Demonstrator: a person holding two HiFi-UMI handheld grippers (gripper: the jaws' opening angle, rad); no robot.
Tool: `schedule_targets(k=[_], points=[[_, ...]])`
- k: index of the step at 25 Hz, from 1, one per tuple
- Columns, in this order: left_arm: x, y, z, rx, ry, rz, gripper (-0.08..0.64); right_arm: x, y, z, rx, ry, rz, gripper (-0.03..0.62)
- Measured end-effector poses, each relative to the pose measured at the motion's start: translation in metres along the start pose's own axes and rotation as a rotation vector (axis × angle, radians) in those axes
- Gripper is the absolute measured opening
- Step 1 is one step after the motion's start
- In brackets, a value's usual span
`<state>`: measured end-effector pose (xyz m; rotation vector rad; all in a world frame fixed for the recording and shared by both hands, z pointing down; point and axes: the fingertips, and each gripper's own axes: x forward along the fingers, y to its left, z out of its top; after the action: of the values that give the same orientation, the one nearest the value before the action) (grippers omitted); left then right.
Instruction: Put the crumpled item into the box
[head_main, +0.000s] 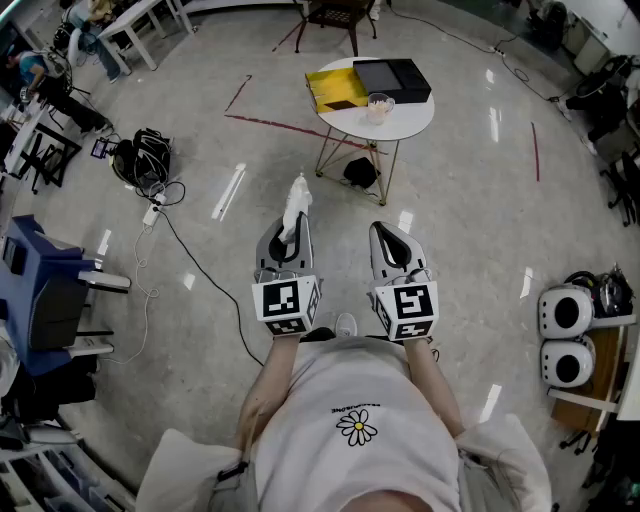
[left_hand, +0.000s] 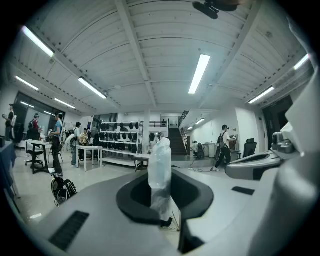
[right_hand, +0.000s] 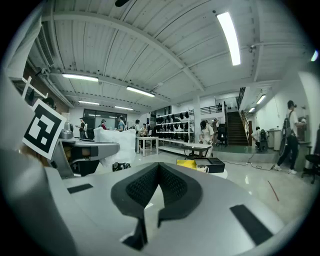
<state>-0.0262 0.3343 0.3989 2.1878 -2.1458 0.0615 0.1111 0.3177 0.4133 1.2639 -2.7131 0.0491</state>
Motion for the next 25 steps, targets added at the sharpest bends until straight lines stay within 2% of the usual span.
schedule_targets(k=[10, 16, 19, 25], points=[[0.01, 0.004, -0.001, 0.003, 0.009, 0.006, 0.041, 0.005, -0.004, -0.003, 0.007, 0.007, 0.009, 0.003], [0.015, 0.004, -0.002, -0.016, 0.013, 0.005, 0.041, 0.009, -0.024, -0.006, 0.118, -0.02, -0.019, 0.003], [0.023, 0.009, -0.011, -0.033, 0.029, 0.017, 0.041, 0.015, -0.031, -0.015, 0.132, -0.004, -0.022, 0.003], [0.082, 0.021, -0.015, -0.044, 0.022, 0.009, 0.041, 0.055, -0.062, -0.016, 0.107, 0.001, -0.032, 0.003]])
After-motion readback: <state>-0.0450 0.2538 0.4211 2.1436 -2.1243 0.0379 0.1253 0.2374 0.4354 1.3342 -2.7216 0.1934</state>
